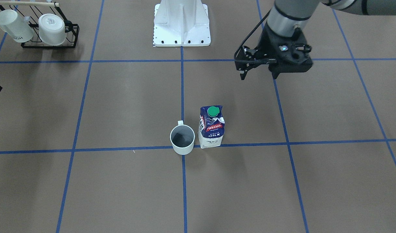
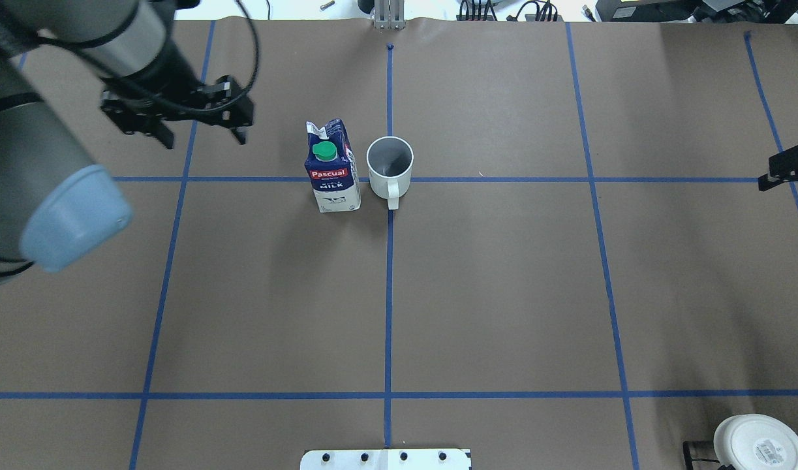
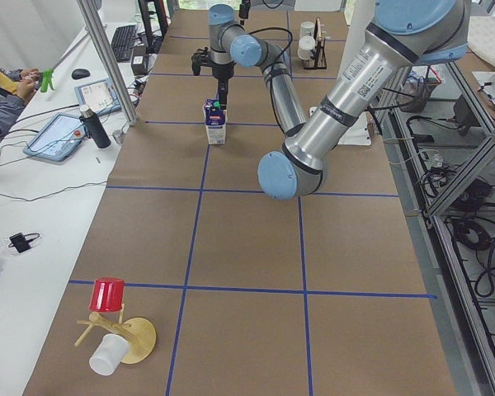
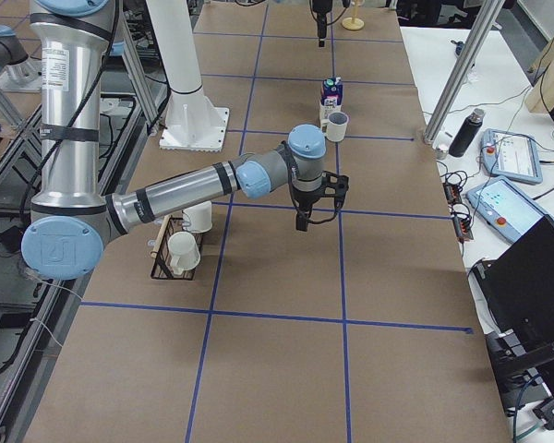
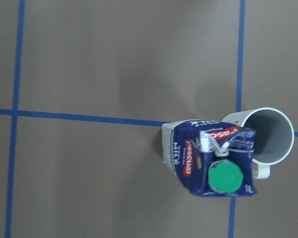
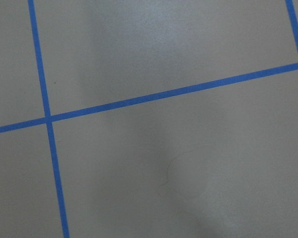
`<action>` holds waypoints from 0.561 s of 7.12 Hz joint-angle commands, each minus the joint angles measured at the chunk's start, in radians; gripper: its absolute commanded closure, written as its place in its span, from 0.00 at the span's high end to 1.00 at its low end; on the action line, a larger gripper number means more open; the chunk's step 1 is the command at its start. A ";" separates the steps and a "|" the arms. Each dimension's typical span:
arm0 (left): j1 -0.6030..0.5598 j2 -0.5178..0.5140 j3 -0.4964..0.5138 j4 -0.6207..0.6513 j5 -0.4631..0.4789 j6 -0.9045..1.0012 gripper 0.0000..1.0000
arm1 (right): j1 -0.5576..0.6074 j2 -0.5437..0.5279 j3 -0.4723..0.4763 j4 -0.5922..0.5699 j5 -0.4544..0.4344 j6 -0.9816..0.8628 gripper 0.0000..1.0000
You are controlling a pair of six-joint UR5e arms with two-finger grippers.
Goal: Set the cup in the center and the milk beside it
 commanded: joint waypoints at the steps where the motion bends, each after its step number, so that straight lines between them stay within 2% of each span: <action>1: -0.102 0.292 -0.165 -0.020 -0.002 0.316 0.98 | 0.117 -0.047 0.002 -0.001 0.004 -0.209 1.00; 3: -0.249 0.478 -0.114 -0.198 -0.019 0.530 0.98 | 0.188 -0.061 0.018 -0.002 0.014 -0.297 1.00; 4: -0.276 0.535 -0.050 -0.332 -0.095 0.541 0.98 | 0.189 -0.055 0.024 -0.002 0.015 -0.297 1.00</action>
